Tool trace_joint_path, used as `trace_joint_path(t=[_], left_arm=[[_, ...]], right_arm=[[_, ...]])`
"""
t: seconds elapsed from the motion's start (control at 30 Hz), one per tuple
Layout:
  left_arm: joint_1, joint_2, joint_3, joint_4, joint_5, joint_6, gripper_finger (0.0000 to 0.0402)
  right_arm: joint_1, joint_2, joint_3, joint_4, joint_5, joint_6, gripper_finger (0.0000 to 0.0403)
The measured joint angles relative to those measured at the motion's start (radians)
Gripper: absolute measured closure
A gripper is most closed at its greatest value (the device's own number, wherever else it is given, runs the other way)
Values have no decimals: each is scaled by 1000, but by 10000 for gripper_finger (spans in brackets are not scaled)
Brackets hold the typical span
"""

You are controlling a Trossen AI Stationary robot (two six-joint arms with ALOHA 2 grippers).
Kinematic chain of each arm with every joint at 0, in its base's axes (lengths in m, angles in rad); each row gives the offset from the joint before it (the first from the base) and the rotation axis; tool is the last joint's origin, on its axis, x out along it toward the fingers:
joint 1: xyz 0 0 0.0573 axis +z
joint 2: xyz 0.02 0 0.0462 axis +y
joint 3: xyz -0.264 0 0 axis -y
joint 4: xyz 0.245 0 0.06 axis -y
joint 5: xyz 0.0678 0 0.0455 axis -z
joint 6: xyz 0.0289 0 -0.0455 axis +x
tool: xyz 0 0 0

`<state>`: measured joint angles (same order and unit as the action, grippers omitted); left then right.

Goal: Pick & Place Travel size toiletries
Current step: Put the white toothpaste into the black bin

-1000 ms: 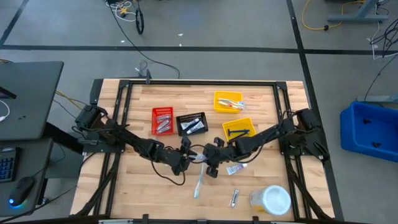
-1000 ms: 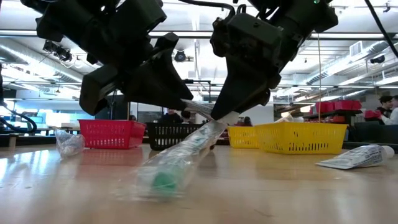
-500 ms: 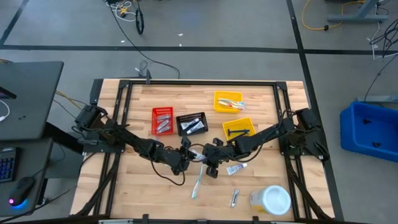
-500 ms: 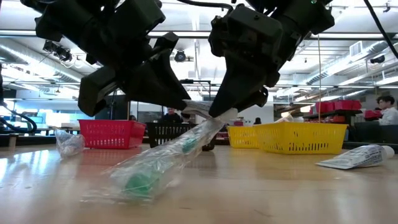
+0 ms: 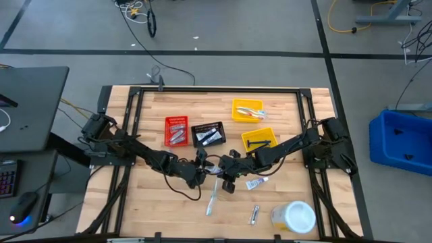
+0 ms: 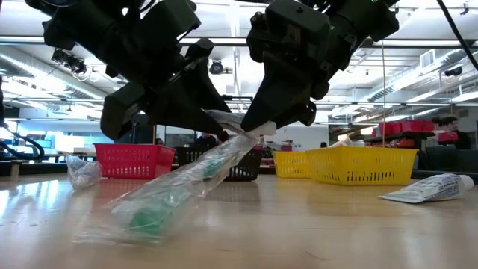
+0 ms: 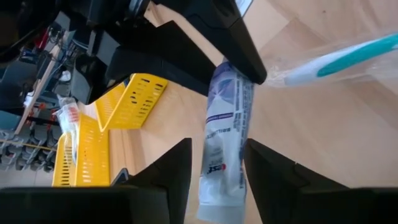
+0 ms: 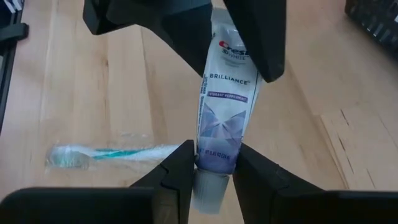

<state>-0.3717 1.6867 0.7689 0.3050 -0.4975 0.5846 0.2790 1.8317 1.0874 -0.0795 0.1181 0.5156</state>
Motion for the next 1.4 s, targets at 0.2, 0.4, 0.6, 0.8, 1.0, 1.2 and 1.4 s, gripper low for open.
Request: trace_joint_path(t=[0.2, 0.4, 0.6, 0.8, 1.0, 1.2, 1.4], left_arm=[[0, 0, 0, -1, -1, 5, 289], [0, 0, 0, -2, -7, 8, 361], [0, 0, 0, -2, -7, 25, 378], [0, 0, 0, 0, -7, 29, 364], [-1, 0, 0, 0, -75, -36, 372], [23, 0, 0, 0, -272, -39, 364], [133, 0, 1, -12, -250, -106, 360]], right_arm=[[0, 0, 0, 0, 0, -5, 291], [0, 0, 0, 3, -1, -23, 287], [-2, 0, 0, -2, 0, -27, 264], [-2, 0, 0, -71, 6, -26, 190], [4, 0, 0, -172, -17, 28, 129], [33, 0, 0, -207, -18, 73, 104], [54, 0, 0, -207, -17, 109, 102]])
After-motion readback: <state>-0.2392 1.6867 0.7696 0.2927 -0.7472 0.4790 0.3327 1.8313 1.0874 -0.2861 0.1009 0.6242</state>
